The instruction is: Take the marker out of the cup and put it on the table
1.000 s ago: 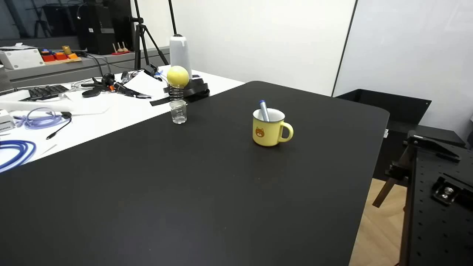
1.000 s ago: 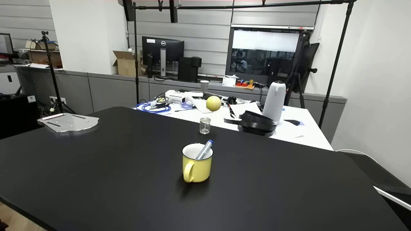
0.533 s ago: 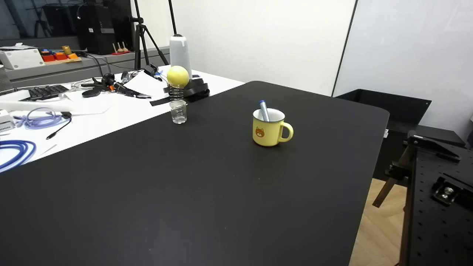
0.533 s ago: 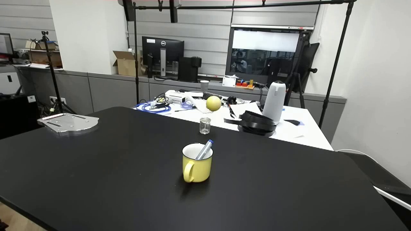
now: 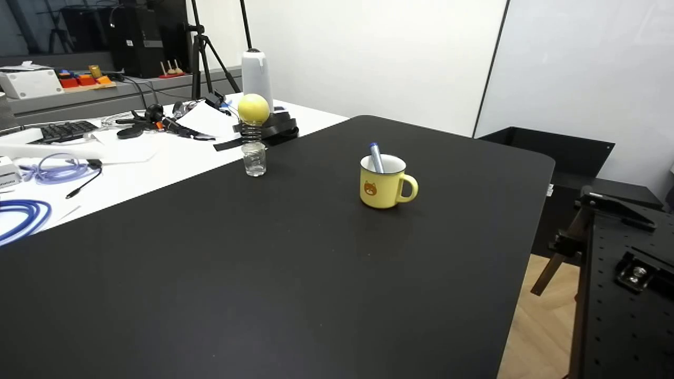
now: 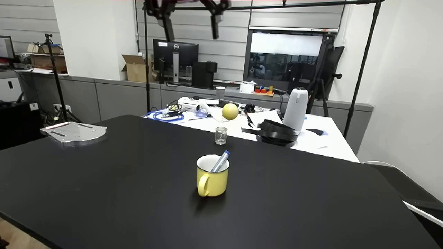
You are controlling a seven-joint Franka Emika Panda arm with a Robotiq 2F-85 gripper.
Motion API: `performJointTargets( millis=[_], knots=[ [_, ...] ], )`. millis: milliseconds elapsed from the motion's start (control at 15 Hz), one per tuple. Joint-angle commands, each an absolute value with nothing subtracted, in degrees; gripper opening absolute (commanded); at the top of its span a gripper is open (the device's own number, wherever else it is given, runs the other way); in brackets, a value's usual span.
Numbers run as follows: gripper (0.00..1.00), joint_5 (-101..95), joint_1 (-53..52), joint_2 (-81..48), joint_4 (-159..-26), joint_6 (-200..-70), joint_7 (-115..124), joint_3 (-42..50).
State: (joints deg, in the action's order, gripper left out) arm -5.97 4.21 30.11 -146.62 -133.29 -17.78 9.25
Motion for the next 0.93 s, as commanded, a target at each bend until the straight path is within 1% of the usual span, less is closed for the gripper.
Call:
performJointTargets(
  millis=[0, 133, 200, 333, 533, 867],
  knots=[
    [1.0, -11.1, 8.7, 20.6, -145.1, -143.9, -13.1, 8.8],
    [1.0, -13.6, 10.8, 16.2, -143.9, -145.5, -10.4, 8.1],
    [1.0, -11.2, 9.0, 20.8, -146.4, -144.4, -14.4, 9.4],
    [1.0, -12.4, 10.0, 17.2, -145.8, -146.2, -13.2, 9.2],
    [1.0, -12.9, 10.2, 15.8, -145.1, -146.3, -12.0, 8.7],
    [1.0, -10.4, 9.0, 6.8, -144.3, -150.0, -9.4, 8.4]
  ],
)
